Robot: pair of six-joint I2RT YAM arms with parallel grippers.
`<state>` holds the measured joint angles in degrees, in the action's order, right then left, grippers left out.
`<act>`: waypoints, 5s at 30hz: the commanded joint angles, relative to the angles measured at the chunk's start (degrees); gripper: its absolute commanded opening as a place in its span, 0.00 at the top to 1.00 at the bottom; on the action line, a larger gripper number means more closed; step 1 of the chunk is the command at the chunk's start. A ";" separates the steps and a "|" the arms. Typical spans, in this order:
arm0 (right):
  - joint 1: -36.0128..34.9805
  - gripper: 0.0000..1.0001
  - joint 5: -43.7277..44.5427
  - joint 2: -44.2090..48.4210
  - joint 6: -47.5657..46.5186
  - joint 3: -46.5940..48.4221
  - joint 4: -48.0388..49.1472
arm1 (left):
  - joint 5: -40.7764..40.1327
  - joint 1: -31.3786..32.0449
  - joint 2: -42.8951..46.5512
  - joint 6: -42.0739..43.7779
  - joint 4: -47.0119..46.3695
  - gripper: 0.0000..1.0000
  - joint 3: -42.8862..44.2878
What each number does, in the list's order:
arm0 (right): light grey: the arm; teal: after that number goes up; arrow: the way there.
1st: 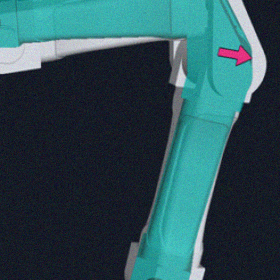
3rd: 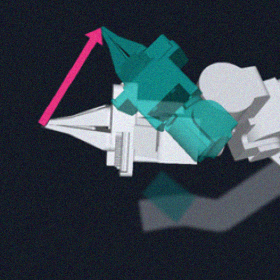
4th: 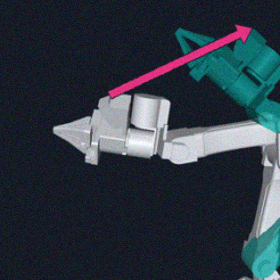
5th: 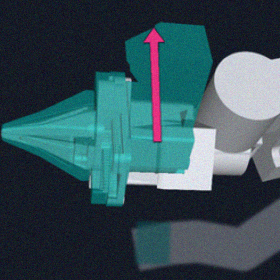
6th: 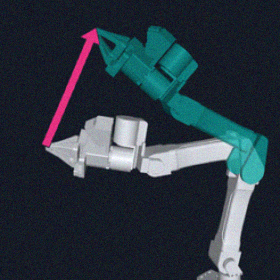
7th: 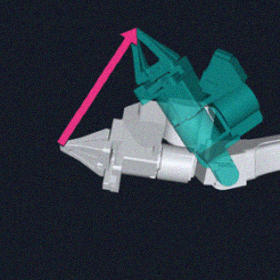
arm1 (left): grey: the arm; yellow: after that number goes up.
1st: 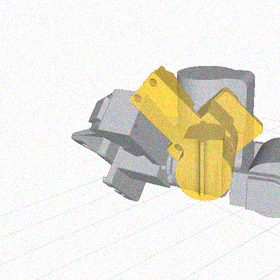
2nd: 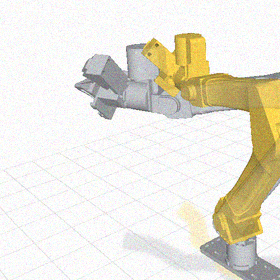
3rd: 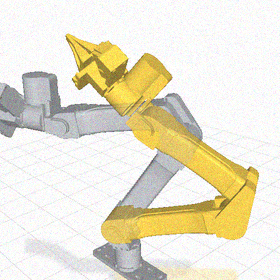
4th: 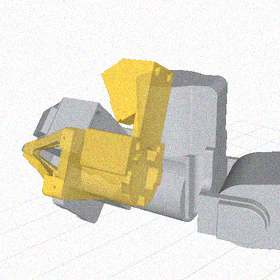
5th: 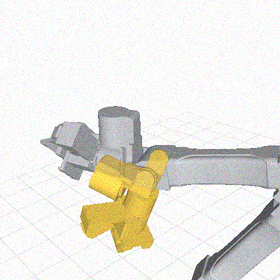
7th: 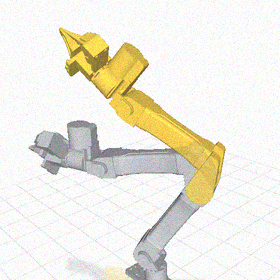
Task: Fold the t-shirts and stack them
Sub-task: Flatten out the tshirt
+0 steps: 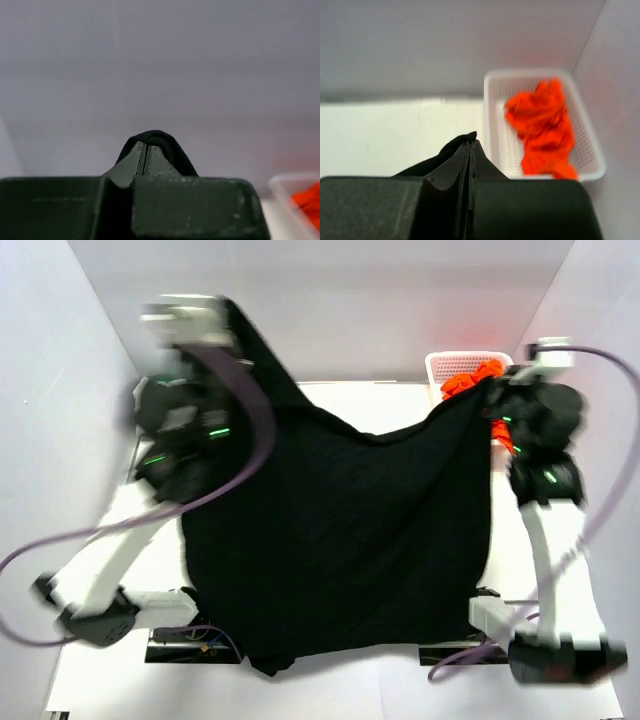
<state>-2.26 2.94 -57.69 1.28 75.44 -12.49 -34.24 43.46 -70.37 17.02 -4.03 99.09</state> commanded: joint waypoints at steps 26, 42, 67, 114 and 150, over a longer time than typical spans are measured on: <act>-0.29 1.00 -9.18 -63.33 -0.93 32.99 13.46 | 6.10 -33.53 -56.02 -18.68 -1.59 1.00 17.98; -0.81 1.00 -5.22 -32.35 -4.62 16.16 15.84 | 10.16 -33.79 -18.52 -23.95 -2.40 1.00 -2.84; -0.46 1.00 -0.66 7.50 -11.56 34.68 -1.12 | 19.74 -34.85 13.68 -25.98 19.77 1.00 30.55; -0.38 1.00 6.29 -0.67 -10.95 30.55 3.00 | 15.07 -33.62 2.77 -20.18 13.00 1.00 29.14; -0.46 1.00 4.44 15.07 -13.85 36.10 -4.39 | 27.12 -34.67 17.99 -25.36 15.19 1.00 35.47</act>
<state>-3.01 4.95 -42.30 -11.27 112.20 -17.17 -6.46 8.84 -52.01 -7.86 11.29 134.96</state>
